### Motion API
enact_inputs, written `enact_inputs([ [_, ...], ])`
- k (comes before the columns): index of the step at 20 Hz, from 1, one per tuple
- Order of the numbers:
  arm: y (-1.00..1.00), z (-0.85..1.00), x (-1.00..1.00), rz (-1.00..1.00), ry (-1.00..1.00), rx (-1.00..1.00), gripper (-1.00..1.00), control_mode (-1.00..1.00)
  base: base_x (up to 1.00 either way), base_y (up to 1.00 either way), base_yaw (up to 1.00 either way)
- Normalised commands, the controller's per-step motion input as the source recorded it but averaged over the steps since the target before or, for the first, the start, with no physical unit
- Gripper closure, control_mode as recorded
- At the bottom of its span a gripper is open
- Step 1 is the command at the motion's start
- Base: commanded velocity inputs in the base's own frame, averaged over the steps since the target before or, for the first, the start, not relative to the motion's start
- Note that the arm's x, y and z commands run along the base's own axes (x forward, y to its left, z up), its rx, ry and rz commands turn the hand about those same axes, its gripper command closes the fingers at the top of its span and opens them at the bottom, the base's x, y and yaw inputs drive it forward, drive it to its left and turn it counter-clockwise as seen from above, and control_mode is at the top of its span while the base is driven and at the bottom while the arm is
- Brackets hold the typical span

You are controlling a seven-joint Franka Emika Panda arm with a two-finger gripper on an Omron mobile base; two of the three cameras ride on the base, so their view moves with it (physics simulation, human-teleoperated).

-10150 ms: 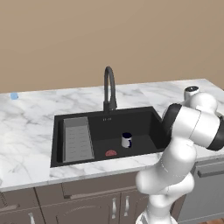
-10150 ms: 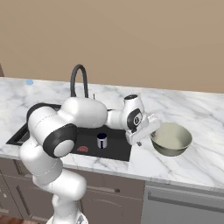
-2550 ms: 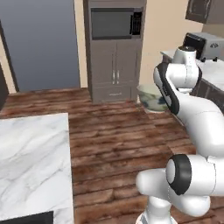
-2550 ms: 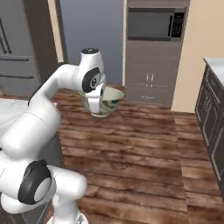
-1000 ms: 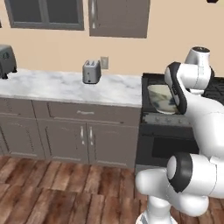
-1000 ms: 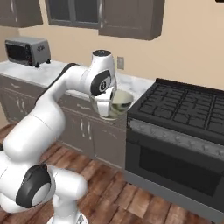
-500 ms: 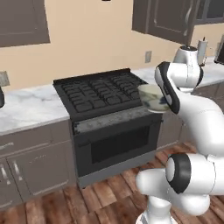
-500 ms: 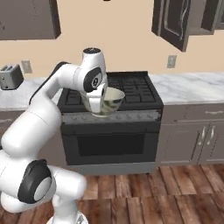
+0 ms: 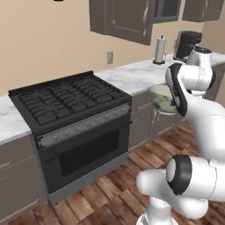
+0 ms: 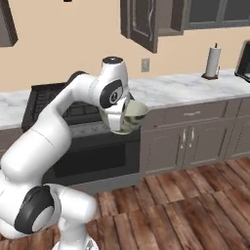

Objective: Pick the mug and place it in the sink. Pick the bowl and place it in the open cabinet and then close the cabinet.

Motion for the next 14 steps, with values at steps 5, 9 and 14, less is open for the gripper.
enact_inputs([
  [5,0.0,0.0,0.0,0.0,0.0,0.0,1.0,1.0,0.15,-1.0,0.11],
  [9,0.0,0.0,0.0,0.0,0.0,0.0,1.0,1.0,0.05,-1.0,0.24],
  [14,0.0,0.0,0.0,0.0,0.0,0.0,1.0,1.0,0.54,-0.89,0.45],
])
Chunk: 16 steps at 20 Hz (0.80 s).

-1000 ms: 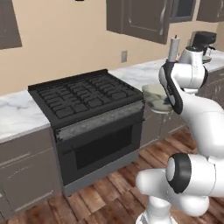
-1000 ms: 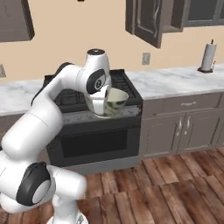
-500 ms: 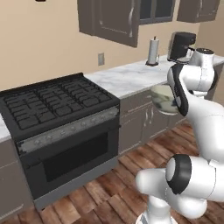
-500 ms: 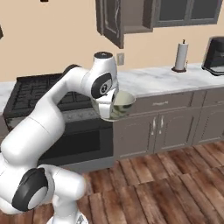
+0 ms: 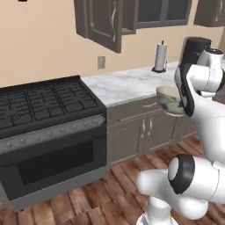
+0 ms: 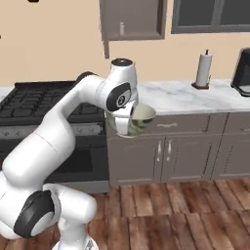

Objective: Pick the mug and place it in the sink. Pick the bowl and place it in the open cabinet and then close the cabinet.

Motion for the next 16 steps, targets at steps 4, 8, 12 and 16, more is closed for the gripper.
enact_inputs([
  [4,0.0,0.0,0.0,0.0,0.0,0.0,1.0,1.0,0.46,-0.88,0.63],
  [8,0.0,0.0,0.0,0.0,0.0,0.0,1.0,1.0,0.32,-0.99,0.58],
  [12,0.0,0.0,0.0,0.0,0.0,0.0,1.0,1.0,0.31,-1.0,0.5],
  [16,0.0,0.0,0.0,0.0,0.0,0.0,1.0,1.0,0.1,-1.0,0.39],
])
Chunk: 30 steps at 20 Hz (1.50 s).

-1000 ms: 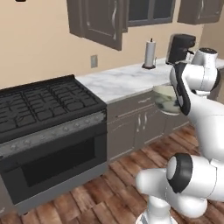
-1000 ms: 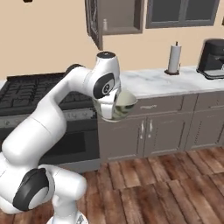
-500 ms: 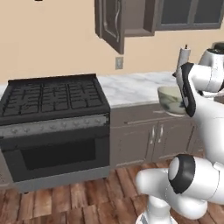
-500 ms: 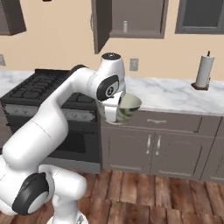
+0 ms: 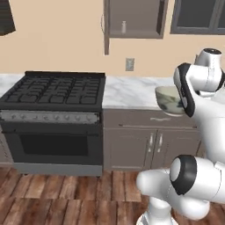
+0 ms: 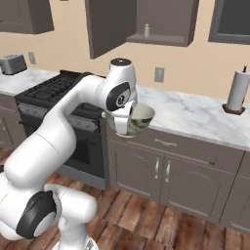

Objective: Pick the mug and place it in the sink. Pick the bowl and place it in the open cabinet and then close the cabinet.

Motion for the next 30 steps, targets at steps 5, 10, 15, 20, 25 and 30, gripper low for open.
enact_inputs([
  [5,0.0,0.0,0.0,0.0,0.0,0.0,1.0,1.0,0.12,-0.83,0.19],
  [10,0.0,0.0,0.0,0.0,0.0,0.0,1.0,1.0,0.47,-0.41,0.09],
  [15,0.0,0.0,0.0,0.0,0.0,0.0,1.0,1.0,0.63,0.0,0.02],
  [20,0.0,0.0,0.0,0.0,0.0,0.0,1.0,1.0,0.52,-0.03,0.04],
  [25,0.0,0.0,0.0,0.0,0.0,0.0,1.0,1.0,0.51,0.0,0.06],
  [30,0.0,0.0,0.0,0.0,0.0,0.0,1.0,1.0,0.59,0.16,0.06],
])
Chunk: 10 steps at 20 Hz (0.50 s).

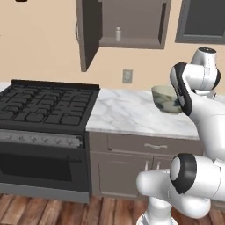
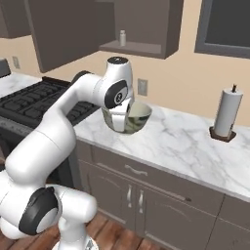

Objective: Pick the mug and place it in the sink. Pick the bowl and place it in the open cabinet and then close the cabinet.

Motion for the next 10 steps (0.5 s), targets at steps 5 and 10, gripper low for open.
enact_inputs([
  [5,0.0,0.0,0.0,0.0,0.0,0.0,1.0,1.0,0.6,0.1,0.09],
  [10,0.0,0.0,0.0,0.0,0.0,0.0,1.0,1.0,0.4,0.29,0.08],
])
